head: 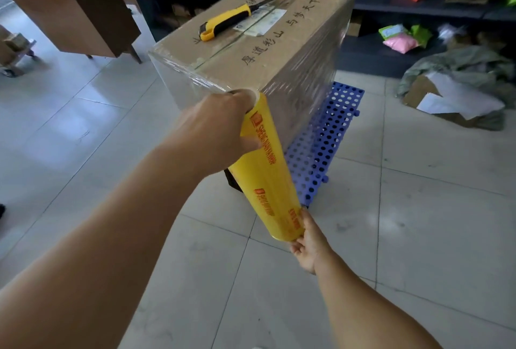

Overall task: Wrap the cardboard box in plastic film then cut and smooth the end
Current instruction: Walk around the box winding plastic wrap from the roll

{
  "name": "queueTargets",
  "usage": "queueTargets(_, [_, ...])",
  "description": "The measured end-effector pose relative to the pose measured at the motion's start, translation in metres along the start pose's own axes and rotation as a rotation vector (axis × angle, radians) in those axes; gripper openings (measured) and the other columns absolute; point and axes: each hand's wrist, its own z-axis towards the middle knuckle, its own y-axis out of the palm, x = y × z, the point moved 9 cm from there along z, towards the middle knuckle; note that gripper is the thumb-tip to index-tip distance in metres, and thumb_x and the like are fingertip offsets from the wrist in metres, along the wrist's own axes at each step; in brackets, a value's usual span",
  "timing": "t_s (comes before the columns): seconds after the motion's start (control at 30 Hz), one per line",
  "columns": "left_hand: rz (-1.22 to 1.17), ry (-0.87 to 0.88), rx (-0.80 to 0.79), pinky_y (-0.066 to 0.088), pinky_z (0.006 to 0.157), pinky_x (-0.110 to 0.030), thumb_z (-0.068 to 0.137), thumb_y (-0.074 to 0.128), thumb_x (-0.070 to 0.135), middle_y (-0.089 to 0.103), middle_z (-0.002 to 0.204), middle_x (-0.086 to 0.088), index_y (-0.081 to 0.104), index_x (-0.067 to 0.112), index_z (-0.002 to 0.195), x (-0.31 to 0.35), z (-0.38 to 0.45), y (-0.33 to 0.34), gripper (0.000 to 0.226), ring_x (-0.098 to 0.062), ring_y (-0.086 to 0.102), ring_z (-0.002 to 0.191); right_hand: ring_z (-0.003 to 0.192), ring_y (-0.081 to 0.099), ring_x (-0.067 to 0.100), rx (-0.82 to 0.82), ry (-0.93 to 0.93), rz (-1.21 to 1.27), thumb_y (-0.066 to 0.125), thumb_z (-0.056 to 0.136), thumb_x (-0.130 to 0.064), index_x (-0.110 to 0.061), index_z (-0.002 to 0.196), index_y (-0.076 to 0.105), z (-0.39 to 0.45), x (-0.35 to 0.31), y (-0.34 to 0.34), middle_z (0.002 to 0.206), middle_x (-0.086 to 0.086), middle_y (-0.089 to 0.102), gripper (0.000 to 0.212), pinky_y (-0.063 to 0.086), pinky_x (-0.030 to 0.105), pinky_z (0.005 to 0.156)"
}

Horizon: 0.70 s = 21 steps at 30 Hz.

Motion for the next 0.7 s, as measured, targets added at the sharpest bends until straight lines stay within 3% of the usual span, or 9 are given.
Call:
queueTargets(0.07, [0.014,0.003,0.031,0.05,0.059,-0.035,0.076,0.068,0.05,0.056,0.077,0.002,0.052,0.017,0.093,-0.008,-0.007,-0.004,0.04,-0.021,0.055,0.068,0.088,0.056,0.018,0.001,-0.005,-0.011,0.052,0.088,-0.06,-0.022,0.124,0.055,0.001,0.004,0.011,0.119,0.004,0.063,0.052,0.037,0.024,0.061])
queueTargets(0.17, [-0.003,0.018,0.043,0.047,0.056,-0.034,0.076,0.067,0.049,0.052,0.07,0.003,0.05,0.017,0.084,-0.026,-0.018,-0.003,0.037,-0.023,0.054,0.066,0.104,0.057,0.021,0.008,0.007,-0.033,0.05,0.087,-0.063,-0.025,0.122,0.051,0.003,0.017,0.03,0.12,0.003,0.059,0.052,0.045,0.026,0.072])
queueTargets(0.3, [-0.01,0.037,0.02,0.039,0.054,-0.031,0.074,0.068,0.034,0.052,0.08,0.003,0.047,0.017,0.088,-0.057,-0.019,0.001,0.03,-0.025,0.052,0.071,0.083,0.056,0.015,0.027,0.006,-0.032,0.051,0.087,-0.063,-0.025,0.133,0.051,0.011,0.033,0.056,0.128,0.004,0.06,0.06,0.039,0.022,0.054])
queueTargets(0.5, [-0.015,0.067,0.003,0.045,0.058,-0.034,0.076,0.068,0.034,0.053,0.085,0.001,0.049,0.017,0.095,-0.089,-0.005,0.003,0.032,-0.025,0.052,0.072,0.075,0.052,0.014,-0.012,0.003,0.013,0.048,0.09,-0.061,-0.023,0.136,0.049,0.028,0.034,0.098,0.122,0.005,0.06,0.059,0.04,0.023,0.059])
queueTargets(0.7, [-0.026,0.112,-0.028,0.05,0.065,-0.038,0.076,0.07,0.039,0.056,0.088,0.0,0.053,0.016,0.099,-0.116,0.015,0.003,0.037,-0.024,0.054,0.074,0.105,0.057,0.018,0.014,0.006,0.095,0.055,0.084,-0.063,-0.023,0.133,0.051,0.045,0.037,0.128,0.123,0.005,0.06,0.064,0.045,0.026,0.075])
